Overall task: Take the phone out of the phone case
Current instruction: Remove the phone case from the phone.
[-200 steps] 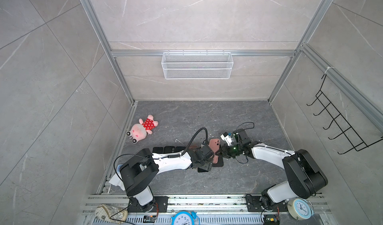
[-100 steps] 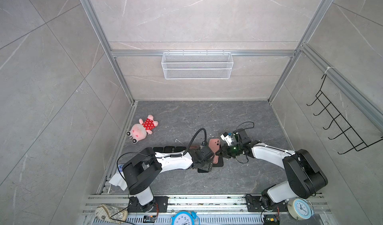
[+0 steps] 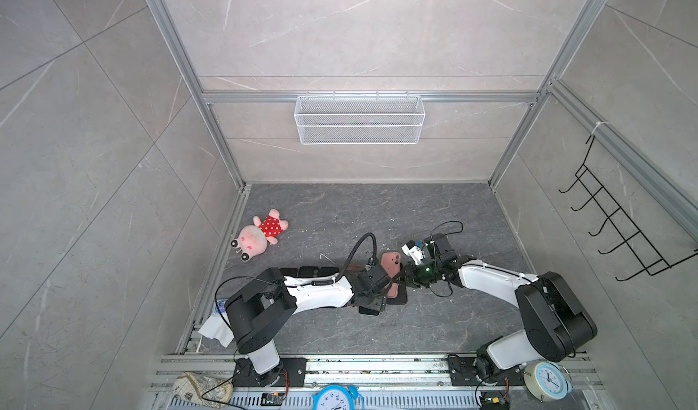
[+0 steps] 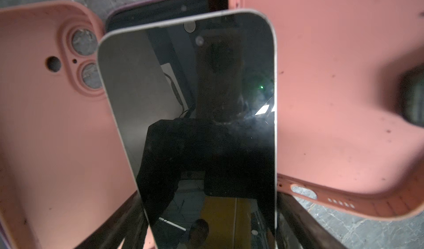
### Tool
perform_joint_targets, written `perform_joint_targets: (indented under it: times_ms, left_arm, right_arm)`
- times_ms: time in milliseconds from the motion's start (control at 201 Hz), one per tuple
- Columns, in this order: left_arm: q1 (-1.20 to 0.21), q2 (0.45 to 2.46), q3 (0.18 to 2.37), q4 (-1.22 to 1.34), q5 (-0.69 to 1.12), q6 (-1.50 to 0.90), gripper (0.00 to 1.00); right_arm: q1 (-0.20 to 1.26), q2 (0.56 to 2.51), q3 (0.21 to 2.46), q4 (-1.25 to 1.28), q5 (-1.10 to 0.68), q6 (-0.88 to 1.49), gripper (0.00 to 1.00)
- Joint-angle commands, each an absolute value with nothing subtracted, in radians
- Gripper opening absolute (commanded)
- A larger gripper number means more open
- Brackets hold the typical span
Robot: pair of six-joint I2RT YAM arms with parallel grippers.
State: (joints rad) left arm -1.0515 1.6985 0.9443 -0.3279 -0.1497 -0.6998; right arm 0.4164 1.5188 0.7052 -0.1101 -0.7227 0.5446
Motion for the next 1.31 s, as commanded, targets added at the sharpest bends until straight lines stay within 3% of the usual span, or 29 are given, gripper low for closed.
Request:
perform_joint_targets:
  times_ms: [0, 423, 663, 1300]
  left_arm:
    - [-1.053, 1.71, 0.945, -0.362, -0.162, -0.689, 0.7]
    - [-1.054, 1.571, 0.893, -0.33, -0.186, -0.671, 0.57]
    - [-1.054, 1.529, 0.886, -0.306, -0.173, -0.655, 0.57]
    - [-1.068, 1.602, 1.018, -0.321, -0.181, -0.643, 0.54]
  right_arm:
    - [0.416, 1.527, 0.739, -0.117, -0.748, 0.52, 0.0]
    - [0.408, 1.485, 0.755, -0.16, -0.71, 0.509, 0.0]
    - [0.401, 1.465, 0.781, -0.221, -0.668, 0.484, 0.0]
    - [0.356, 1.365, 0.883, -0.572, -0.321, 0.285, 0.0]
